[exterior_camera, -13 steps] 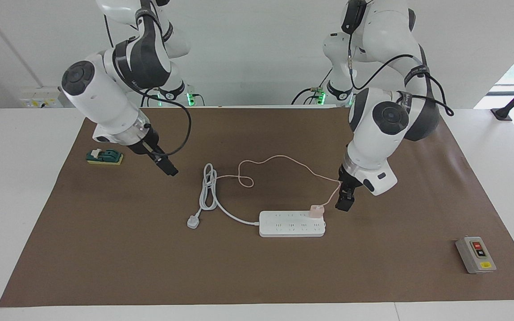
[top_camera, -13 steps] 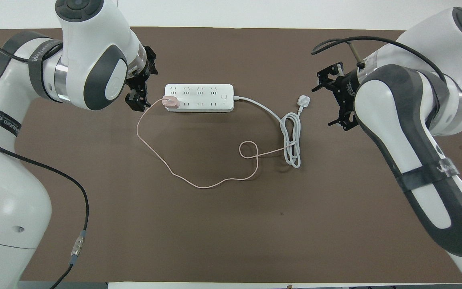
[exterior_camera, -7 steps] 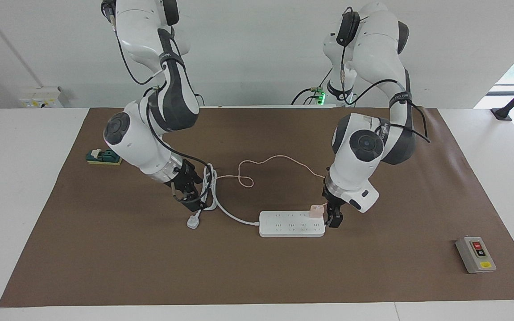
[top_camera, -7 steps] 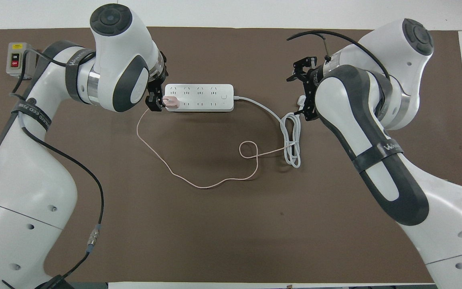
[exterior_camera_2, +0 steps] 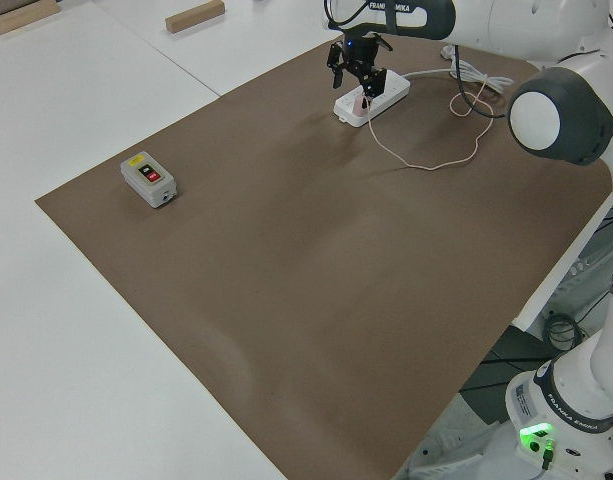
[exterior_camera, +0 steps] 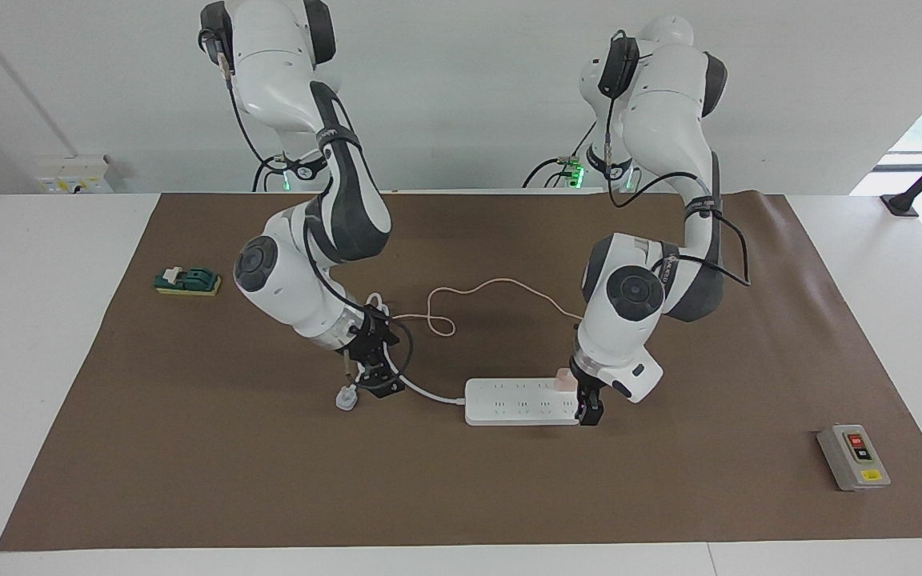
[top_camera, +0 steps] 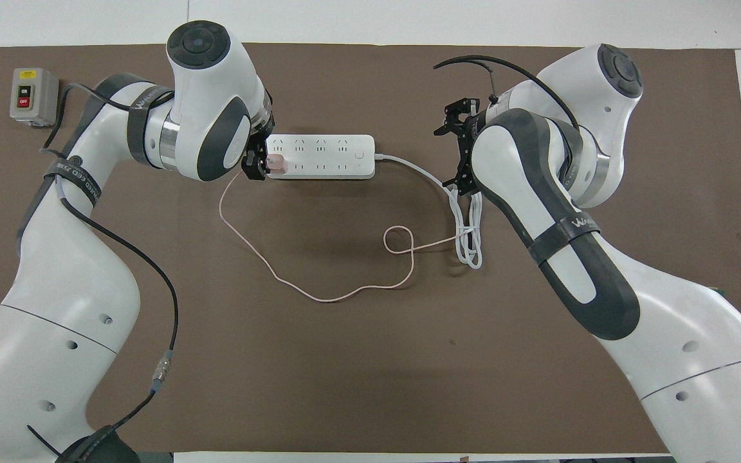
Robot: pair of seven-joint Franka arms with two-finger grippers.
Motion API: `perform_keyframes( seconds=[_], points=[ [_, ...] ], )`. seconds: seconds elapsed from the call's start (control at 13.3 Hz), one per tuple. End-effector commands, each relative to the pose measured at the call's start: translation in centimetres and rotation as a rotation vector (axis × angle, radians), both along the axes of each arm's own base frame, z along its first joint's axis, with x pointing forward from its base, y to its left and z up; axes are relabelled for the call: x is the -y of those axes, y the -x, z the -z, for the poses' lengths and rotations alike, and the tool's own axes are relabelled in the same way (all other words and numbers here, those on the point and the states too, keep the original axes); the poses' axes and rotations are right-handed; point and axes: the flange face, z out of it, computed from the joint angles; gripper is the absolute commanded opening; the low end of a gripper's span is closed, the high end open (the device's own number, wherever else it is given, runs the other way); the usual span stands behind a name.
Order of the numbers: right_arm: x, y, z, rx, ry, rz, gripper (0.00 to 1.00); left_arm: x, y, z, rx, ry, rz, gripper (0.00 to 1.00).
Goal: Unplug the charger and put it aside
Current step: 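Grasp the pink charger with the left gripper while the right gripper grips the strip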
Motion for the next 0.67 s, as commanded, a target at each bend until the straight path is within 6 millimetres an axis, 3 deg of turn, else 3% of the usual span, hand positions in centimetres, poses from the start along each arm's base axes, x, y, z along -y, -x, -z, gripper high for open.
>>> perform_keyframes(
  seconds=[0.0,0.3,0.45,0.6],
  points=[
    [-1.9,-0.3,-0.2,0.012,-0.013,0.001,1.00,0.1,0.0,-1.1,0.018,-0.020,-0.005,1.00],
    [-2.3,-0.3,0.0,0.035,-0.022,0.022,1.00,0.0,1.9,-1.9,0.009,-0.030,0.006,1.00],
    [-2.7,0.6,2.0,0.028,-0.043,0.074,1.00,0.4,2.1,-1.6,0.003,-0.033,0.009,1.00],
    [-4.3,1.7,2.9,0.024,-0.086,0.126,1.00,0.4,3.0,-2.0,-0.001,-0.038,0.011,1.00]
  ],
)
